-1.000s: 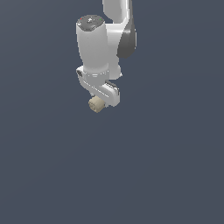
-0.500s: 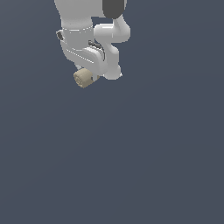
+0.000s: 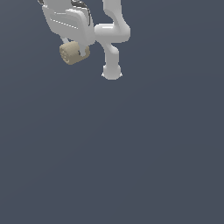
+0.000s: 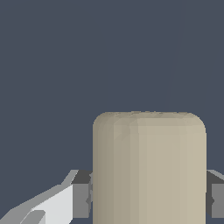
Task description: Pick up the object and move it to a goal position.
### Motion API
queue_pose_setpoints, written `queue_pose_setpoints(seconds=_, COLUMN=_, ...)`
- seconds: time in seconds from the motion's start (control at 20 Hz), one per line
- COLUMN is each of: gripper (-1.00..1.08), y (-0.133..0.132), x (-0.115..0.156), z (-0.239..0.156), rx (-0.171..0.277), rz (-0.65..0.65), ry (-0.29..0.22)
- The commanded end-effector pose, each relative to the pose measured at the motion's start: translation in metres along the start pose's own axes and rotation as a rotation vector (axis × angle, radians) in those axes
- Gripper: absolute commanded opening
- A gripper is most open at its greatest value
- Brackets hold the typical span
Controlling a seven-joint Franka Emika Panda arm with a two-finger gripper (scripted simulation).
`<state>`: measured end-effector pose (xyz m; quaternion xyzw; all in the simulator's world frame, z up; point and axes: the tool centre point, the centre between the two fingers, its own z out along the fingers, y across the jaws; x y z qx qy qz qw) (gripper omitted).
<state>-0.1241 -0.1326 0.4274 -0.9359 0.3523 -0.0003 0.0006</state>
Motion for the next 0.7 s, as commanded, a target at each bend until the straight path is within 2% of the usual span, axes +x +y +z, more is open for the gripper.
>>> queue_pose_setpoints(seconds=0.0, gripper=-1.0, y=0.007, x=0.0, z=-0.014, rx=-0.001, rz=-0.001, ry=-0.001)
queue_pose_setpoints(seconds=0.3, gripper=-1.0, y=0.015, x=0.002, z=-0.032, rx=-0.001, rz=-0.002, ry=0.0)
queue_pose_setpoints(seconds=0.65, gripper=-1.0, y=0.015, x=0.003, z=-0.032, rx=-0.001, rz=-0.002, ry=0.0)
